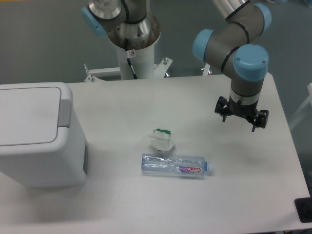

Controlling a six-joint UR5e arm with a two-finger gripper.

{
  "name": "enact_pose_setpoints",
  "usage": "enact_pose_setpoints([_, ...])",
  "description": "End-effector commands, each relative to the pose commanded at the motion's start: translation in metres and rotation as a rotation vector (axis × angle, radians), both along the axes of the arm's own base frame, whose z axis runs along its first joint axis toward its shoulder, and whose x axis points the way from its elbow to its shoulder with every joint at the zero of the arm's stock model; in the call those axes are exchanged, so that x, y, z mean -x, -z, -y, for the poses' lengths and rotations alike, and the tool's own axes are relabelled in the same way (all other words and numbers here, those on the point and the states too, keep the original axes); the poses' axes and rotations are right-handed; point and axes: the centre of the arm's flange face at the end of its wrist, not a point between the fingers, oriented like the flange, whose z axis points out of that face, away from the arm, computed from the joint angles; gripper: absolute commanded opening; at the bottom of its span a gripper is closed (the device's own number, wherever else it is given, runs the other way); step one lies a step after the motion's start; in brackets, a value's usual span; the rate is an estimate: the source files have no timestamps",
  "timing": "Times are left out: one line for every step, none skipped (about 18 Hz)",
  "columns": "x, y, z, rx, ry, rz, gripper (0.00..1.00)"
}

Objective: Open the trash can
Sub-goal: 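Move the open gripper across the table to above the trash can lid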

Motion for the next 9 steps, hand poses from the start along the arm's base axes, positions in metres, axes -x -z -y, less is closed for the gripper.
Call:
enact_pose_setpoints([0.0000, 0.0000, 0.0000, 0.000, 0.000, 0.000, 1.00])
enact_pose_setpoints([0.0001, 0.0000, 0.0001, 0.001, 0.000, -0.001, 1.00])
enact_pose_setpoints([0.0001, 0.0000, 0.0001, 0.001, 0.000, -0.001, 1.00])
enact_pose_setpoints([-0.0005, 0.0000, -0.0006, 0.001, 0.001, -0.001, 1.00])
enact_pose_setpoints([-0.0003, -0.0017, -0.0007, 0.000, 0.001, -0.003, 1.00])
enact_pose_setpoints([-0.0006, -0.0026, -0.0008, -0.002, 0.003, -0.004, 1.00])
enact_pose_setpoints([-0.0015, -0.0019, -0.0014, -0.001, 0.006, -0.003, 1.00])
enact_pose_setpoints([-0.0021, -0.0019, -0.0023, -0.002, 0.006, -0.002, 1.00])
enact_pose_setpoints([-0.0023, -0.0027, -0.0034, -0.005, 0.008, -0.004, 1.00])
